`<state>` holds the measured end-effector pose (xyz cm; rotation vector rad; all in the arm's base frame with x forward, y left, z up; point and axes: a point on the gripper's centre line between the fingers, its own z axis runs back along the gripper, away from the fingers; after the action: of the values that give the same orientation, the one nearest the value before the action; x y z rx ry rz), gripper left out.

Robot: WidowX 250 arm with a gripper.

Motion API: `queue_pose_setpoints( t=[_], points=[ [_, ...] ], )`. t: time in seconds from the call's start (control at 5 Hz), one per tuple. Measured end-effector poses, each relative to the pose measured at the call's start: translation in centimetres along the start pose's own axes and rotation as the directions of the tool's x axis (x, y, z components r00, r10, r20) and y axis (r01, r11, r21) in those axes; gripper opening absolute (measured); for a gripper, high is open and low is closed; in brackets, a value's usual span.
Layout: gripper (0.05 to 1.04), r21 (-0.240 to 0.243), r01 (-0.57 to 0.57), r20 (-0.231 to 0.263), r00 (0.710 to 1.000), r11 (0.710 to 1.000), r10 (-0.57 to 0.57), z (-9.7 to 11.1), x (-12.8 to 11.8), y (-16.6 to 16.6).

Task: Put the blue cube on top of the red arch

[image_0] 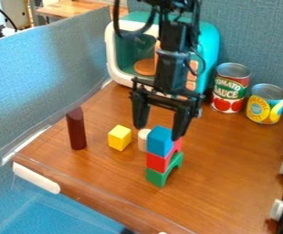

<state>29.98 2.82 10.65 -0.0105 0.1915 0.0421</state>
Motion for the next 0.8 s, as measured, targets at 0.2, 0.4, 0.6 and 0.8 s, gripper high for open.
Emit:
queue_pose_setpoints(
  t=[0.2, 0.4, 0.6, 0.8],
  points=[
    [1.001, 0.022, -0.008, 0.087, 0.996, 1.000, 0.006, 2.7, -0.4, 1.1],
    [1.001, 0.061, -0.048, 0.180, 0.983, 0.997, 0.036, 4.7, -0.8, 3.0],
    [1.001, 0.085, -0.084, 0.185, 0.980, 0.993, 0.067, 3.8, -1.3, 5.5],
    [1.001, 0.065, -0.132, 0.168, 0.979, 0.989, 0.120, 3.0, -1.8, 7.8]
  ],
)
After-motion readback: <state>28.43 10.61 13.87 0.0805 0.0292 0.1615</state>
